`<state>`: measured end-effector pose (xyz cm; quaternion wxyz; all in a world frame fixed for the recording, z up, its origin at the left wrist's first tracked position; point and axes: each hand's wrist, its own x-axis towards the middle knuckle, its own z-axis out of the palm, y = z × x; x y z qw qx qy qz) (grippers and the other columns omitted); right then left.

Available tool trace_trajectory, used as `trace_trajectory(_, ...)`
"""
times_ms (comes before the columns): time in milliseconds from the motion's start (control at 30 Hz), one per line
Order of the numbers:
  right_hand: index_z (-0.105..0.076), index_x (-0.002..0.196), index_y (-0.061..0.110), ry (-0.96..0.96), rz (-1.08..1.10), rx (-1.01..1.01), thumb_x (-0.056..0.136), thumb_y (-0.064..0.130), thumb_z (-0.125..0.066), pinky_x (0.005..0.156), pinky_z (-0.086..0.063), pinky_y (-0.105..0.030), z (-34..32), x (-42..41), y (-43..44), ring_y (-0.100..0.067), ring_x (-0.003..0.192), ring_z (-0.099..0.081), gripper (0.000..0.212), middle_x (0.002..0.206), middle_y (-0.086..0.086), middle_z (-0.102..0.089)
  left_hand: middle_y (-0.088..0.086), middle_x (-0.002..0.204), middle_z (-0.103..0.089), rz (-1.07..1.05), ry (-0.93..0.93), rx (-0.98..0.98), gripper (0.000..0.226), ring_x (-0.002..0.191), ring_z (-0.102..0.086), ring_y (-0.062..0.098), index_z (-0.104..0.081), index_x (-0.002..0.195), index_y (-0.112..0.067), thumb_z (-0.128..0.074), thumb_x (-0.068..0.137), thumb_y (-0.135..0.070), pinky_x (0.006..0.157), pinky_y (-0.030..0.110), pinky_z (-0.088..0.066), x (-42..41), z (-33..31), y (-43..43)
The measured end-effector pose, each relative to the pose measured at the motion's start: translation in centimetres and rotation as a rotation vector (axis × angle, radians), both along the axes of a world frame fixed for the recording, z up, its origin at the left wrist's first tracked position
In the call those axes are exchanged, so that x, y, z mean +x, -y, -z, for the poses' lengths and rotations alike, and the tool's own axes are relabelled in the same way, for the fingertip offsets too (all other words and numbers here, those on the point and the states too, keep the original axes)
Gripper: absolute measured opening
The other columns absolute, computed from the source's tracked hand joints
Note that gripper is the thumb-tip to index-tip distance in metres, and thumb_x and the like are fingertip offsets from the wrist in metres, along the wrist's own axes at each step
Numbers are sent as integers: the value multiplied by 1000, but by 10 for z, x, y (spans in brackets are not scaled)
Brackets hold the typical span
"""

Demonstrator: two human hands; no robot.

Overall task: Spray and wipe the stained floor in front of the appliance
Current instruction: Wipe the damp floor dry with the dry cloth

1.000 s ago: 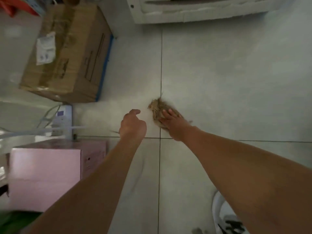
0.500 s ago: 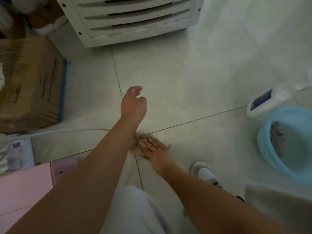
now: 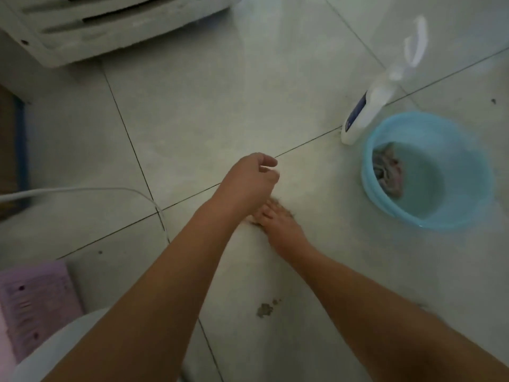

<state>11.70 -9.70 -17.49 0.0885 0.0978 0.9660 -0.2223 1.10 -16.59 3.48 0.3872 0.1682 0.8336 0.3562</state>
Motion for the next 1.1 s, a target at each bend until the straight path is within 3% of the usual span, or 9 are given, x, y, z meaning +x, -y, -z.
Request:
trace_trajectory(100, -32, 148, 21, 3, 173, 47, 96, 10, -40, 116, -27, -44, 11, -33, -98, -26, 146, -20, 54, 157, -6, -25, -1, 118, -63, 98, -49, -95, 32, 101, -60, 15, -59, 124, -24, -55, 92, -26, 76, 23, -44, -4, -4, 14)
trace_trajectory(233, -31, 148, 22, 35, 284, 52, 98, 12, -41, 120, -16, -41, 8, -40, -137, -23, 148, -13, 52, 160, -5, -17, -5, 119, -62, 36, -115, -81, 30, 108, -58, 12, -61, 122, -30, -56, 92, -32, 90, 25, -41, -30, -20, 30)
trace_trajectory(433, -60, 127, 12, -87, 194, -68, 76, 0, -46, 110, -33, -55, 18, 27, 51, -37, 135, -41, 54, 144, -13, -48, 3, 116, -66, 86, -71, -66, 29, 105, -62, 18, -65, 116, -29, -60, 88, -32, 82, 24, -43, -29, 1, 25)
trace_trajectory(500, -69, 113, 21, -57, 43, -146, 73, 13, -40, 107, -39, -45, 10, 44, 131, -27, 126, -53, 51, 136, -3, -57, 2, 118, -64, 76, -87, -69, 29, 106, -60, 18, -63, 119, -26, -57, 91, -30, 83, 24, -41, -30, 3, 21)
trace_trajectory(567, -68, 114, 30, 20, -65, -190, 74, 20, -37, 108, -34, -39, -2, 51, 169, -17, 126, -54, 51, 136, 6, -57, 0, 120, -62, 62, -110, -88, 30, 106, -58, 17, -61, 122, -25, -55, 93, -30, 84, 24, -39, -32, 6, 21)
trace_trajectory(700, -61, 126, 30, -11, -35, -72, 81, 18, -34, 106, -42, -37, 3, 32, 97, -14, 131, -48, 53, 142, 6, -52, 0, 120, -63, 114, -131, -111, 30, 107, -58, 15, -60, 123, -22, -53, 94, -27, 87, 24, -39, -31, 20, 21)
trace_trajectory(900, -33, 147, 27, 61, 339, 25, 100, 15, -33, 118, -11, -34, -4, -38, -90, -16, 148, -10, 48, 160, 3, -15, -5, 121, -63, 194, -155, -64, 30, 109, -60, 12, -59, 123, -24, -53, 94, -24, 99, 33, -46, -6, 35, 6)
trace_trajectory(1000, -35, 147, 24, 59, 435, 30, 99, 14, -36, 119, -15, -35, -1, -47, -126, -17, 148, -11, 49, 160, 1, -16, -7, 122, -63, 108, -119, 45, 31, 110, -59, 10, -60, 122, -26, -55, 92, -19, 100, 33, -46, -4, 59, -14)
trace_trajectory(1100, -37, 146, 21, 20, 492, -10, 98, 10, -39, 118, -14, -36, 1, -41, -115, -19, 148, -14, 49, 160, -1, -18, 1, 138, -53, 180, -269, -48, 43, 124, -51, 17, -53, 132, -23, -54, 90, -13, 104, 30, -37, -11, 99, -47)
